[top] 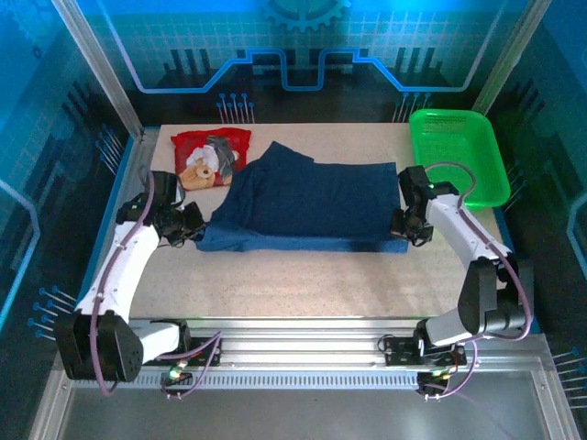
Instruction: Fold and stack the t-shirts
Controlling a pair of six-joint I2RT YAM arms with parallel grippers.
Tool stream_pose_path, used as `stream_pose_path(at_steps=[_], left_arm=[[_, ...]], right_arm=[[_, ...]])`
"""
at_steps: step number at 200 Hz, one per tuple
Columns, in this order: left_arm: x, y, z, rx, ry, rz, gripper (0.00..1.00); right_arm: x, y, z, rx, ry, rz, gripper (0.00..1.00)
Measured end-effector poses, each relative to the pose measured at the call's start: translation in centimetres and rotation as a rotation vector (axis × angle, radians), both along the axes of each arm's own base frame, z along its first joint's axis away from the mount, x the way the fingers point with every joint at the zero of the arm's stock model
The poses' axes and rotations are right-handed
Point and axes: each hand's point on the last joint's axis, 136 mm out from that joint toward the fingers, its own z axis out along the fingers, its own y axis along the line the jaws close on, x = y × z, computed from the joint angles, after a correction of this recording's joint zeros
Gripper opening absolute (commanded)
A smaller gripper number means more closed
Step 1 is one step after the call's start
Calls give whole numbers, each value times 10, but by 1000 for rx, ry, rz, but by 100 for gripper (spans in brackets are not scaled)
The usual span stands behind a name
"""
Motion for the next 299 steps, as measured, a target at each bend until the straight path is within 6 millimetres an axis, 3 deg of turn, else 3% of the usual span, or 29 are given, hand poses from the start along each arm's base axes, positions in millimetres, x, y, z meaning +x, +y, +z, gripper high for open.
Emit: stream_pose_path(at_steps=[96, 181, 229, 253, 261, 271, 276, 295, 299], left_arm=[[57, -1, -7, 82, -6, -142, 0], [108, -9, -43, 101, 37, -214, 0], [146, -28, -64, 107, 37, -271, 3], [160, -33, -64, 100, 13, -276, 5], [164, -35, -60, 93, -3, -275, 14], [173, -38, -50, 79, -37, -279, 38], [178, -40, -43, 68, -57, -277, 47], [193, -48, -23, 32, -128, -285, 64], [195, -49, -20, 32, -142, -290, 76]], right_arm=[[48, -4, -12, -76, 13, 69, 0], [78, -9, -41, -135, 70, 100, 3], [107, -18, -58, -144, 72, 81, 13], [118, -31, -58, -106, 43, 25, 26], [122, -35, -56, -87, 30, 10, 39], [128, -42, -52, -67, 8, -24, 50], [130, -43, -51, -59, 2, -23, 53], [137, -45, -45, -18, -28, -46, 60], [138, -44, -44, -8, -33, -49, 62]])
